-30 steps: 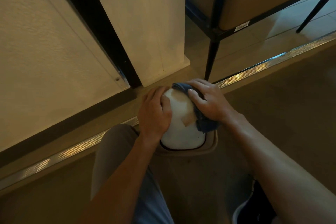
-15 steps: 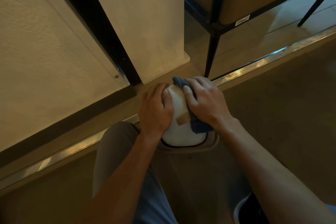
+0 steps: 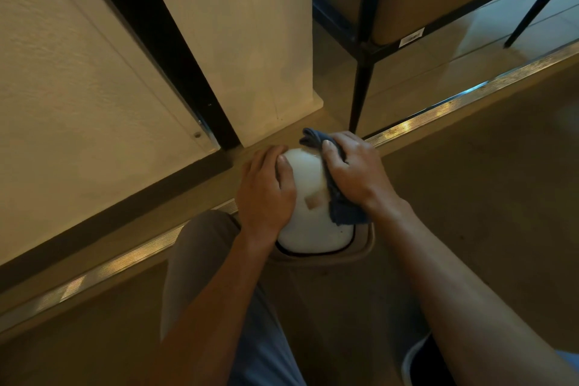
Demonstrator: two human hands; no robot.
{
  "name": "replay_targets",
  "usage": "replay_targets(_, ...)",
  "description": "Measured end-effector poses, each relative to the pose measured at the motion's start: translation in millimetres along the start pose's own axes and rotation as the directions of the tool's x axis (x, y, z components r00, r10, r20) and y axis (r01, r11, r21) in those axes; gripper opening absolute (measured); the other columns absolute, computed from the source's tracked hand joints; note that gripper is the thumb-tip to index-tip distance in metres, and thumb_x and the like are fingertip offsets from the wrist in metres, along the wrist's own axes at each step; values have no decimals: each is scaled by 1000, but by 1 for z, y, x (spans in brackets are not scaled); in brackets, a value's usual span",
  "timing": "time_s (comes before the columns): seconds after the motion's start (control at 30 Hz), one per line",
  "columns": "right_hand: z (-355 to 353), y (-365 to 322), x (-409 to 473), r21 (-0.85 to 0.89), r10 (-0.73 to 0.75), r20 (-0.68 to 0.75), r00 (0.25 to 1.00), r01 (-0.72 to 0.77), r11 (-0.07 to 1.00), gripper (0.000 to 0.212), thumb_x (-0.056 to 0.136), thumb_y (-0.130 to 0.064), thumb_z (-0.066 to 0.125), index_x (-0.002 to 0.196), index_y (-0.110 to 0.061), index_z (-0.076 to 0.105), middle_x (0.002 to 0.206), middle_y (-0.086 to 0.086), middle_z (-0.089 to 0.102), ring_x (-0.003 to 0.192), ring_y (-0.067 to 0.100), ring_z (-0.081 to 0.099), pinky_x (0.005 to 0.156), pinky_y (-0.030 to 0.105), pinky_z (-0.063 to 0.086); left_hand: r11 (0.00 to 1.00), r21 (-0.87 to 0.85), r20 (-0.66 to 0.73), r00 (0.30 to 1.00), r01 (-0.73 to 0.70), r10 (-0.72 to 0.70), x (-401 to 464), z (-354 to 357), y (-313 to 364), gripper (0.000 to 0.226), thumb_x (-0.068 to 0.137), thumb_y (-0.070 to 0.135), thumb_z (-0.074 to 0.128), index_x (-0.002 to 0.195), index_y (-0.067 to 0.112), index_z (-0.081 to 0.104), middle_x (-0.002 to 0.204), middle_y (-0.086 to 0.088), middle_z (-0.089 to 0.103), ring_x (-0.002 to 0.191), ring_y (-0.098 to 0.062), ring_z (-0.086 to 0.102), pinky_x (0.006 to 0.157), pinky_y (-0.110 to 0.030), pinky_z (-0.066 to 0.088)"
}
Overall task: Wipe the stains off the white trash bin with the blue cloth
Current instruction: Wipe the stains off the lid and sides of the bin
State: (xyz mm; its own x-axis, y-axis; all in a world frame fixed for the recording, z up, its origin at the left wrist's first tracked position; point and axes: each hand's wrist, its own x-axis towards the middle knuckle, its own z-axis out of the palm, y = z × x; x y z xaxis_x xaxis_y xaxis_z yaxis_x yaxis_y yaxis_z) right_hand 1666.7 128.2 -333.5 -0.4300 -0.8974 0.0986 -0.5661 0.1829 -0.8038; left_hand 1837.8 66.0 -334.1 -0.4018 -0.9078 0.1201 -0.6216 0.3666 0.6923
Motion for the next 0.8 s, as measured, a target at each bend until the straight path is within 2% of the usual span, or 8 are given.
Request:
replay_targets(0.07,9,-6,2,24,173,-76,982,-172,985,31,106,-38,43,117,-20,65,108,-3,60,93,8,58,80,29,48,1000,0,-8,1000,11,-11,0,0,0,32,109,27,41,133,17,61,133,-1,61,122,-20,55,100,-46,49)
replay_targets(0.13,17,-12,-5,-56,242,-161,957,-254,966,39,106,-42,38,124,-17,62,114,0,60,101,13,60,82,29,45,1000,2,-16,1000,14,-14,-1,1,0,32,109,26,42,133,16,61,133,-2,61,121,-21,56,98,-46,50)
replay_targets(0.2,23,-16,-21,-153,140,-235,962,-179,972,43,108,-38,38,135,-12,59,130,7,60,120,20,58,97,34,47,1000,8,-20,1000,4,-4,-1,2,-1,32,109,27,42,133,17,61,133,-2,61,120,-21,56,96,-46,51)
replay_targets(0.3,23,-13,-37,-220,-59,-212,975,12,976,42,107,-29,45,141,-7,56,143,10,56,139,24,47,116,41,39,999,31,-32,999,-8,9,-1,2,0,34,109,29,39,134,19,61,134,0,61,121,-20,55,98,-41,49)
replay_targets(0.37,16,-11,-31,-140,8,-178,984,-34,990,43,107,-32,44,142,-9,55,144,7,54,136,19,48,112,37,41,999,34,-34,999,-6,7,-2,3,1,35,110,30,39,135,19,61,134,0,61,122,-20,55,98,-39,49)
replay_targets(0.5,16,-10,-17,-16,215,-192,958,-222,975,49,108,-44,35,145,-17,50,139,3,55,123,16,56,90,23,39,1000,21,-26,1000,1,0,-4,3,0,34,110,32,39,134,19,59,133,0,60,120,-18,55,96,-43,52)
replay_targets(0.63,31,-10,-54,-52,102,-324,941,-126,991,52,109,-43,31,152,-15,41,153,7,46,137,19,49,107,42,48,999,30,-40,999,21,-20,-4,4,4,34,111,36,37,132,21,58,130,0,60,117,-18,56,92,-46,54)
replay_targets(0.8,55,11,-112,-56,97,-396,913,-129,990,63,108,-47,31,159,-11,24,165,13,29,151,26,33,109,56,46,999,30,-25,1000,9,-9,-4,3,3,35,112,34,36,135,21,59,132,1,59,120,-19,54,97,-46,51)
